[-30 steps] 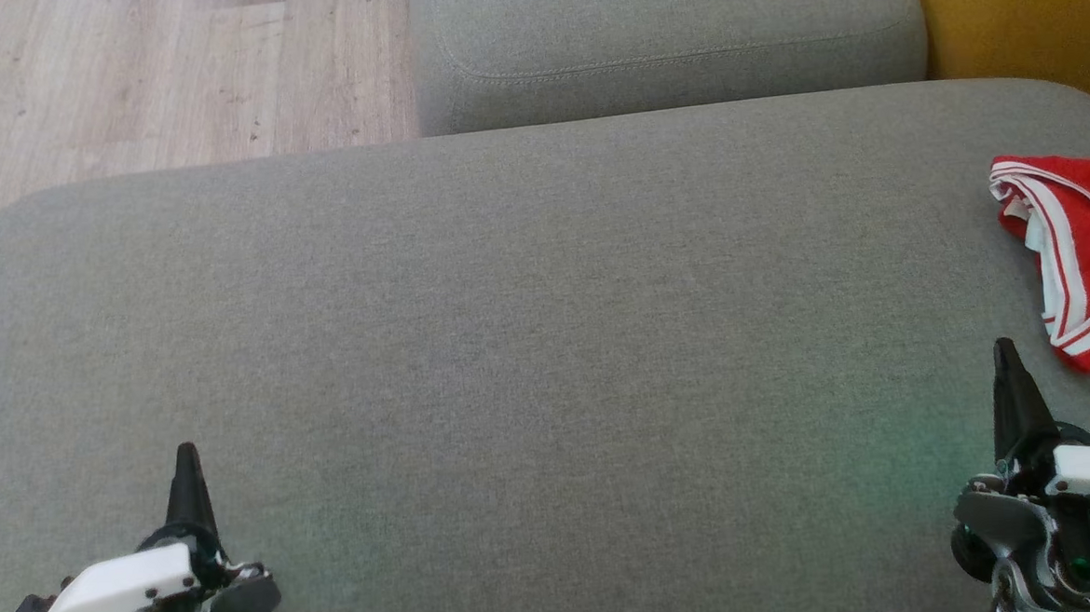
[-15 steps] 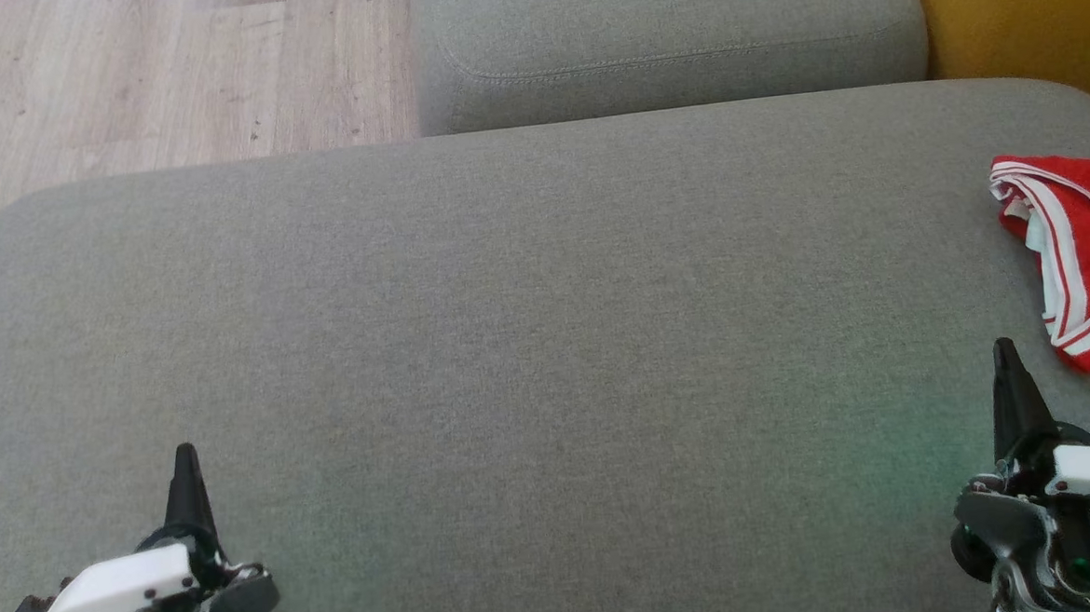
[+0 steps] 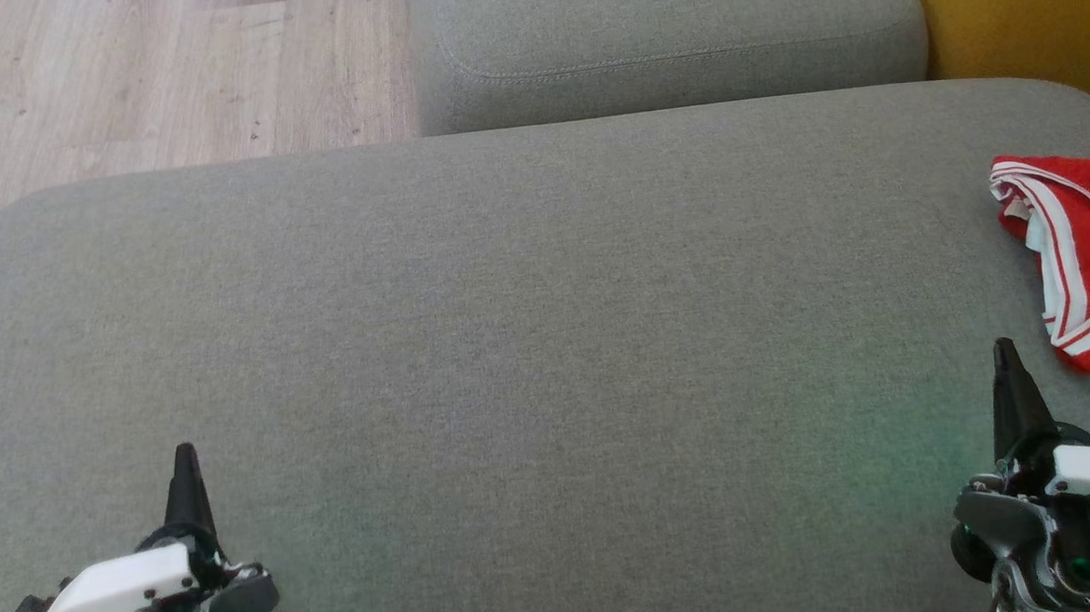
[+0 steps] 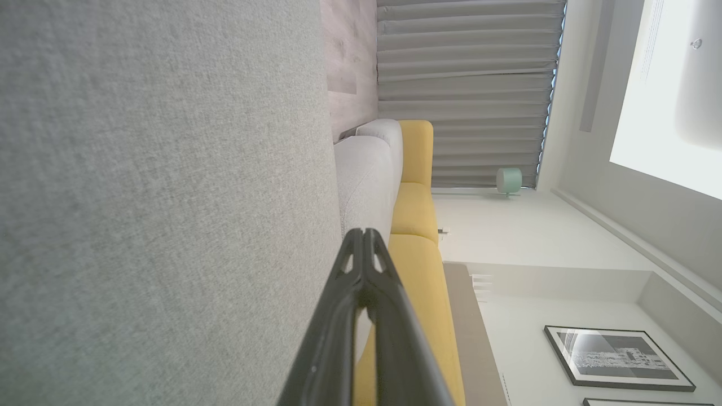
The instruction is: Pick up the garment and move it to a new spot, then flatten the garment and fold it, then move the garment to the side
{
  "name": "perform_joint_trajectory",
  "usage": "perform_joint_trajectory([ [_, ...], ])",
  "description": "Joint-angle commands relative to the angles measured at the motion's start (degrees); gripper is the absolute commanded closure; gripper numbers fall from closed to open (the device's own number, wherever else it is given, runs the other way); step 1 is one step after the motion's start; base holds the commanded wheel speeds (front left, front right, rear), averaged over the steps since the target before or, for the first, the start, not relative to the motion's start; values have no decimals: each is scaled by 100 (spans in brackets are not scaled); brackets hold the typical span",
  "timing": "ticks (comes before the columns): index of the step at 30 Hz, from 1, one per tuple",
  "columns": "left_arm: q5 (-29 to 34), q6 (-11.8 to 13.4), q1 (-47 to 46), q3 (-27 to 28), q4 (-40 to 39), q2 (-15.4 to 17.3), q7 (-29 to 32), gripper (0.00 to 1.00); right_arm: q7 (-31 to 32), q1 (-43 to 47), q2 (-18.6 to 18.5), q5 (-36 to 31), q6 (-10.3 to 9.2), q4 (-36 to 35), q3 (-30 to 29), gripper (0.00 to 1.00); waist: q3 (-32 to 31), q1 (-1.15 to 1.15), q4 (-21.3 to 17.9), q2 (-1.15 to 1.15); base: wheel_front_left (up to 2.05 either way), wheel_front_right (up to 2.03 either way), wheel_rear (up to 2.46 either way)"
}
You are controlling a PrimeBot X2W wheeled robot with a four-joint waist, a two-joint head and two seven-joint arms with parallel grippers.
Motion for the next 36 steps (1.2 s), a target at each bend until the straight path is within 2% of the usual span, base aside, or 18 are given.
perform_joint_trajectory([
  [1,-27,-36,-273,215,-206,26,24,100,41,-298,-21,40,45,-178,116,100,0,0,0,0,0,0,0],
  [36,-30,-36,-273,212,-207,26,21,100,41,-298,-21,40,45,-178,116,100,0,0,0,0,0,0,0],
])
